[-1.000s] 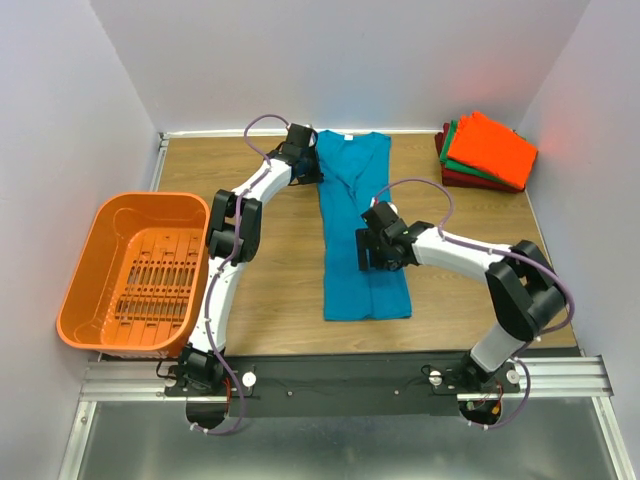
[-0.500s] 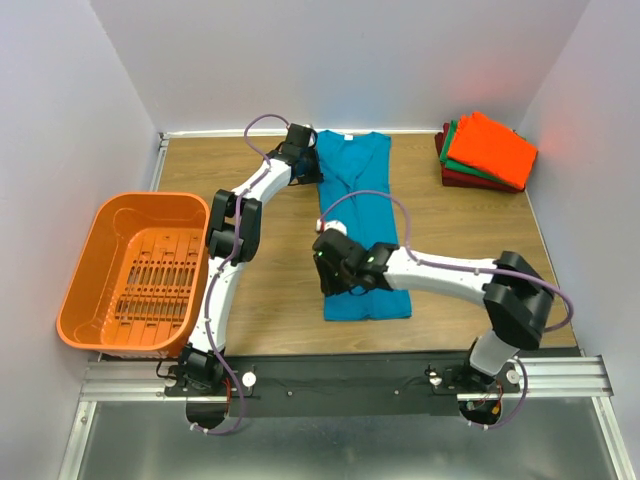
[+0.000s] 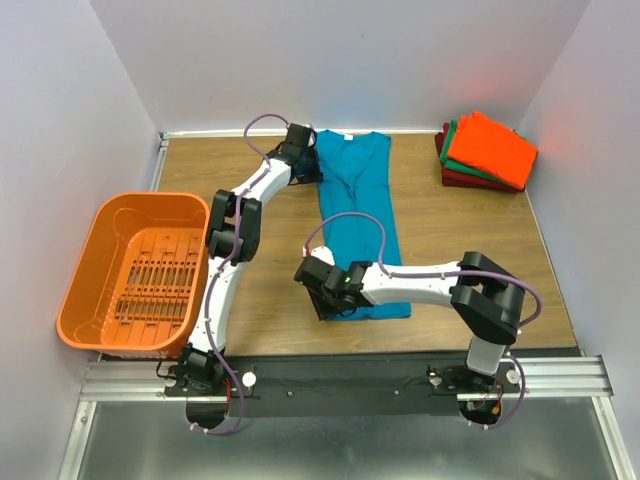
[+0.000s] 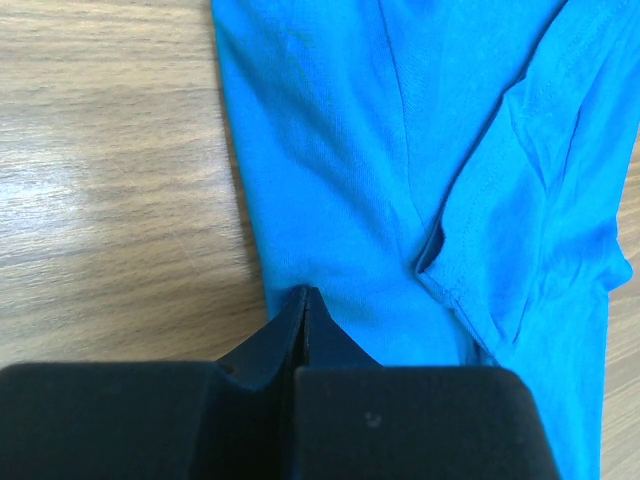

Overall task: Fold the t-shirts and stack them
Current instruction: Fold the tshirt

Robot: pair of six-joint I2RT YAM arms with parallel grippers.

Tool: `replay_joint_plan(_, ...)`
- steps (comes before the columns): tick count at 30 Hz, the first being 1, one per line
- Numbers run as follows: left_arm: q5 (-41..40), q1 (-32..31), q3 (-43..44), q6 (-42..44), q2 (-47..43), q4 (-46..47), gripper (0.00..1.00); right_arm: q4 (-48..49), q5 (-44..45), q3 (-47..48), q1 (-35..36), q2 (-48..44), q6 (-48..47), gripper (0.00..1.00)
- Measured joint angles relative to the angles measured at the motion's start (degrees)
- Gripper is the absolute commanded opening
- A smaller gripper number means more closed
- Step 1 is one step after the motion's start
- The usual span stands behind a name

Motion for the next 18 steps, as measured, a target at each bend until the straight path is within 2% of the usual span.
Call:
replay_joint_plan(3,0.00,0.00,0.00,0.02,0.02,0.02,0.04,-0.55,0.48,0.07,1.20,1.07,0.39,0.34)
replay_joint_plan(4,0.00,0.00,0.00,0.04,0.02,0.04,0.04,-0.90,0.81,0.35,1.53,1.25,0.55,0.25)
replay_joint_plan(9,0.07,0.07,0.07,0.15,0.09,0.11,0.04,-2.43,2.25,1.29,2.29,1.68,1.40,0.04)
replay_joint_plan(18,0.13,0.11,0.26,0.17,0.22,0.09,0.04,-3.85,2.45,1.40,3.26,-0.15,1.77,0.03)
